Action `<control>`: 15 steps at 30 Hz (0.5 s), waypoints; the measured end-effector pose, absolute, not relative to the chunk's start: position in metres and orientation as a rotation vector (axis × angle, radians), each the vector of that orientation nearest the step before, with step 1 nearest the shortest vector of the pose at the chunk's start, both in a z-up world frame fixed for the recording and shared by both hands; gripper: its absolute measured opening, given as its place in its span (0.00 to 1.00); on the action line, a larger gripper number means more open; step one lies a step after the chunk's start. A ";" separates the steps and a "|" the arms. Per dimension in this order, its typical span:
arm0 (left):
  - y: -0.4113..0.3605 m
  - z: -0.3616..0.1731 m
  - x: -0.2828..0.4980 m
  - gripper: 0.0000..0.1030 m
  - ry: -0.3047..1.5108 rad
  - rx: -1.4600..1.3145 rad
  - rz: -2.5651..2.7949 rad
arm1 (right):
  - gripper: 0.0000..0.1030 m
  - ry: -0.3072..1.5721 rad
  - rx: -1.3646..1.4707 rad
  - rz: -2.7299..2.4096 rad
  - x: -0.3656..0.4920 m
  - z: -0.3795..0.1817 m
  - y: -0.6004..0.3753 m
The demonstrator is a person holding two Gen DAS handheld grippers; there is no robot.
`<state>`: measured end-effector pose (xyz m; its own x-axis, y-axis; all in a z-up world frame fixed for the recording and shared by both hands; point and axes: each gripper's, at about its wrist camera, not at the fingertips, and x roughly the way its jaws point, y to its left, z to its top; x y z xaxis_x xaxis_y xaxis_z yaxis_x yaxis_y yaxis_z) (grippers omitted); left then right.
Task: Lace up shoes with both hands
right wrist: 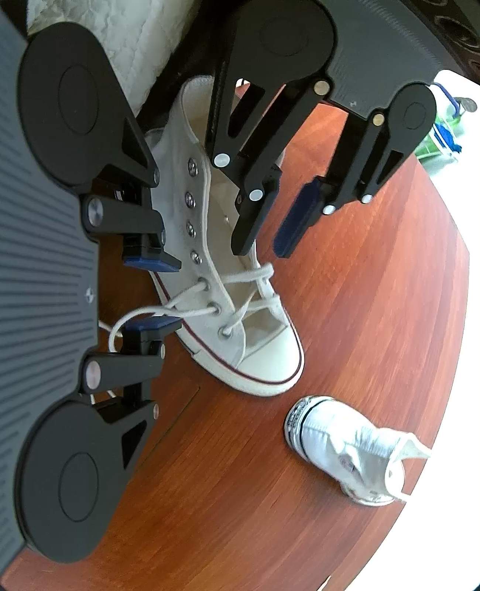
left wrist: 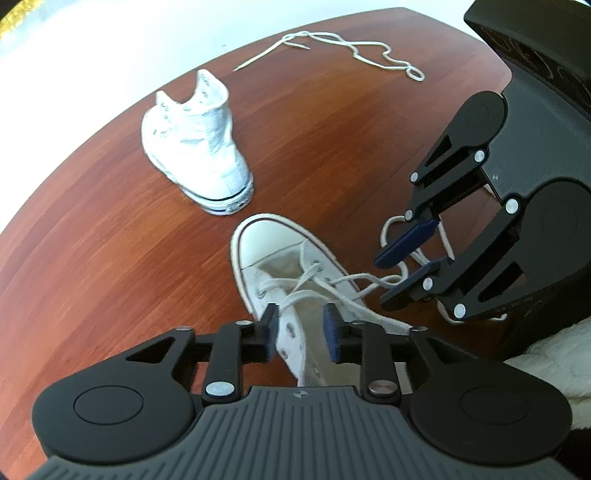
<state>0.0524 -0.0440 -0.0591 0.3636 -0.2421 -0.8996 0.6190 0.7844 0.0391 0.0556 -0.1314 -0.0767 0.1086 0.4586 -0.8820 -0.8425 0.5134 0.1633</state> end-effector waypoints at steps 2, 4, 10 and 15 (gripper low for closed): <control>-0.043 -0.059 0.050 0.36 1.076 0.400 -0.557 | 0.25 1.078 -0.442 1.018 0.055 -0.077 -0.129; -0.042 -0.059 0.048 0.36 1.088 0.394 -0.540 | 0.24 1.071 -0.455 1.036 0.055 -0.078 -0.126; -0.038 -0.058 0.041 0.36 1.124 0.374 -0.488 | 0.20 1.070 -0.505 1.095 0.057 -0.085 -0.117; -0.035 -0.059 0.036 0.36 1.128 0.352 -0.464 | 0.19 1.061 -0.564 1.130 0.058 -0.090 -0.111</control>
